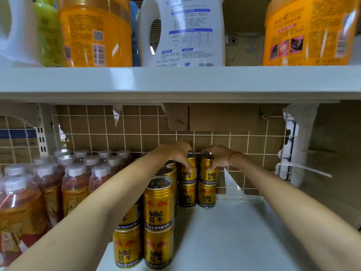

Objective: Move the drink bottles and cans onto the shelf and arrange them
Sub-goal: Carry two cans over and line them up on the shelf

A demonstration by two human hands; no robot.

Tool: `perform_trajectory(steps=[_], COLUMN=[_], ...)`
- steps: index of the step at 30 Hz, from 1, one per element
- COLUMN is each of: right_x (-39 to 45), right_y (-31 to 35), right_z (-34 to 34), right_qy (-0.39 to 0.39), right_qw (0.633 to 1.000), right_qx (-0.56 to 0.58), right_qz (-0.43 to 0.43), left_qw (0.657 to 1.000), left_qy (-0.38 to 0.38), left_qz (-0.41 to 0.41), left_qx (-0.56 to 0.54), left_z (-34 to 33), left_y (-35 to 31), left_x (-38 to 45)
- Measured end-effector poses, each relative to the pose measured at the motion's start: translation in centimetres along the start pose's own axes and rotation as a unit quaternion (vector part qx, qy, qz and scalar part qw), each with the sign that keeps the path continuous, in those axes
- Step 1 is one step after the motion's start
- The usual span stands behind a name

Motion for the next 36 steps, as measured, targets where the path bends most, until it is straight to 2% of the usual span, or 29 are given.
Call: perform_trajectory(steps=[8, 17, 22, 36], right_x=[0.6, 1.0, 0.8, 1.0], right_y=[0.1, 0.1, -0.1, 0.0], right_z=[0.1, -0.3, 0.0, 0.2], right_qy=[-0.009, 0.023, 0.02, 0.007], right_qw=[1.0, 1.0, 1.0, 1.0], right_qx=[-0.005, -0.012, 0.005, -0.011], right_qz=[0.012, -0.005, -0.02, -0.023], left_qw=[1.0, 0.995, 0.995, 0.997], left_qy=[0.0, 0.076, 0.044, 0.035], left_qz=[0.003, -0.013, -0.006, -0.012], left_qx=[-0.009, -0.056, -0.093, -0.07], left_z=[-0.5, -1.0, -0.5, -0.6], left_y=[0.1, 1.1, 1.5, 1.5], left_x=[1.0, 0.7, 0.4, 0.9])
Point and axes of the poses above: each hand's wrist, its own x-axis towards the middle knuckle, its own z-axis out of the back of the hand, y = z × x, the point moved 7 cm from there along x, towards the middle knuckle, and after that the axes turned 9 degrees about y, right-handed, at the moved point
